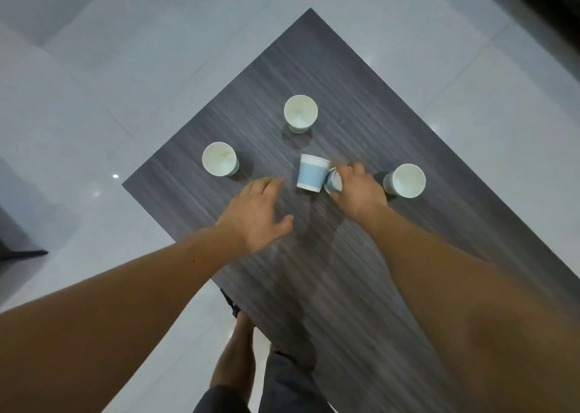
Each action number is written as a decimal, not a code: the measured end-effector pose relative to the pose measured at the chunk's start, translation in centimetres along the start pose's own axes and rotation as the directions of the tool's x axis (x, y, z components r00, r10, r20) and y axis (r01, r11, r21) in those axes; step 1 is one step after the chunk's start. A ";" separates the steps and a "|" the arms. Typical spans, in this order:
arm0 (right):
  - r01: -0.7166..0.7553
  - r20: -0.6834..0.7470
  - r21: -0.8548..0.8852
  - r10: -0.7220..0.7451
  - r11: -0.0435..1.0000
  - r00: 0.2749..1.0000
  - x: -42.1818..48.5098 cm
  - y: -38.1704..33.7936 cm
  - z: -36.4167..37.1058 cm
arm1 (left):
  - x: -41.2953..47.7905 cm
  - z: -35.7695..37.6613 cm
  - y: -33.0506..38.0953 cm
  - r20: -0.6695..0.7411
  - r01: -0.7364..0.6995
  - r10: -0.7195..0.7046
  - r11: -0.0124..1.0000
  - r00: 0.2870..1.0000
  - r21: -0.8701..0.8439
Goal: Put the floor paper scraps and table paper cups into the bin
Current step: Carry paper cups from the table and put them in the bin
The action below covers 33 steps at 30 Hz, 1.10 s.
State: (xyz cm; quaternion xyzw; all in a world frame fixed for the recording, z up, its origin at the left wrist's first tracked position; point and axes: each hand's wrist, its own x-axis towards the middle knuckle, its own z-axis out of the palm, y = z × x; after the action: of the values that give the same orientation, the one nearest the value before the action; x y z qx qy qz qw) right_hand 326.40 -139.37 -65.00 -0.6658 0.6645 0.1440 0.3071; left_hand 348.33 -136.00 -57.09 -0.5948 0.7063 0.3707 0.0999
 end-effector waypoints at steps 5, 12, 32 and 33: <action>-0.177 0.001 0.273 0.184 0.946 0.983 -2.5 -0.7 0.6 | 0.8 0.3 0.7 0.032 -0.040 0.043 0.996 0.999 -0.084; -0.154 0.140 0.946 0.070 0.286 0.988 -5.6 -3.8 -0.4 | 1.0 0.5 1.2 0.034 -0.076 0.087 0.967 0.996 -0.243; -0.205 -0.011 0.286 0.217 0.936 0.976 8.2 -10.0 2.6 | -4.9 0.4 -9.6 -0.216 0.174 -0.236 0.947 0.948 -0.271; -0.188 -0.006 0.271 0.197 0.944 0.980 7.7 -10.2 2.9 | -5.7 0.0 -9.9 -0.226 0.194 -0.260 0.941 0.939 -0.277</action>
State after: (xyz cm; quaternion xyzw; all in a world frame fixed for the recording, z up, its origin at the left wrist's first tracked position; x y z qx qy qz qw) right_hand 337.52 -144.56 -69.63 -0.5521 0.7448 0.0709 0.3680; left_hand 358.90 -131.83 -57.76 -0.7240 0.5867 0.3617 -0.0271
